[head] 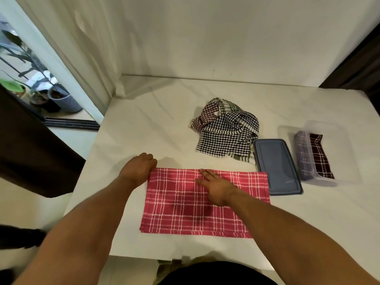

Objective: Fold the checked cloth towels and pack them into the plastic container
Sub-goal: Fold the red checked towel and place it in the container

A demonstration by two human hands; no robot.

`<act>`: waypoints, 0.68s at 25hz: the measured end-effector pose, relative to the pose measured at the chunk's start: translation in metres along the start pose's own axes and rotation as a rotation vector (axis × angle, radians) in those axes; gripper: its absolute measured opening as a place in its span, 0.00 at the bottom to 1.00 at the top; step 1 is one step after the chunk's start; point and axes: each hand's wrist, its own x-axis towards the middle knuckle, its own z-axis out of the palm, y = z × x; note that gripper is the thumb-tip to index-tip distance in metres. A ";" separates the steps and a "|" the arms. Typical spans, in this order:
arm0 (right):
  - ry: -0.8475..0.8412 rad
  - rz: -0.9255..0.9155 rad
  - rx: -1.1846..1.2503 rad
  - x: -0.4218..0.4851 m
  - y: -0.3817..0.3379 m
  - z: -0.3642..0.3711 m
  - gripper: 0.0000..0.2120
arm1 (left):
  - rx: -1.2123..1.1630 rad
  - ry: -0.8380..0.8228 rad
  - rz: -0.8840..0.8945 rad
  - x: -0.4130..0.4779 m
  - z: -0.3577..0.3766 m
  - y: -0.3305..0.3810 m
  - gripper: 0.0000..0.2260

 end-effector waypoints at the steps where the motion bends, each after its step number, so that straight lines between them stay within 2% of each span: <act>1: -0.003 0.001 0.003 0.000 0.000 0.001 0.44 | -0.002 0.001 -0.030 -0.001 -0.001 0.001 0.01; 3: -0.007 -0.006 0.006 0.001 0.000 0.002 0.44 | -0.047 -0.003 -0.195 -0.003 0.001 0.003 0.05; 5: -0.012 -0.009 0.016 0.000 0.000 0.000 0.44 | -0.132 -0.015 -0.465 -0.005 0.002 0.005 0.14; 7: 0.018 -0.012 0.024 -0.003 -0.001 -0.003 0.42 | -0.236 0.003 -0.581 -0.004 0.006 0.007 0.15; 8: 0.066 -0.015 0.032 -0.007 -0.002 -0.005 0.39 | -0.284 0.026 -0.556 -0.003 0.010 0.011 0.13; 10: 0.240 -0.006 0.018 -0.015 0.000 -0.007 0.33 | -0.307 0.010 -0.443 0.000 0.014 0.019 0.17; 13: 0.439 0.193 -0.068 -0.032 0.027 -0.011 0.28 | -0.139 -0.159 -0.326 0.008 0.018 0.027 0.21; 15: 0.422 0.349 -0.144 -0.045 0.059 -0.015 0.24 | -0.044 -0.208 -0.338 0.011 0.020 0.028 0.18; 17: 0.317 0.406 -0.238 -0.060 0.087 -0.019 0.20 | 0.015 -0.201 -0.350 0.013 0.020 0.029 0.14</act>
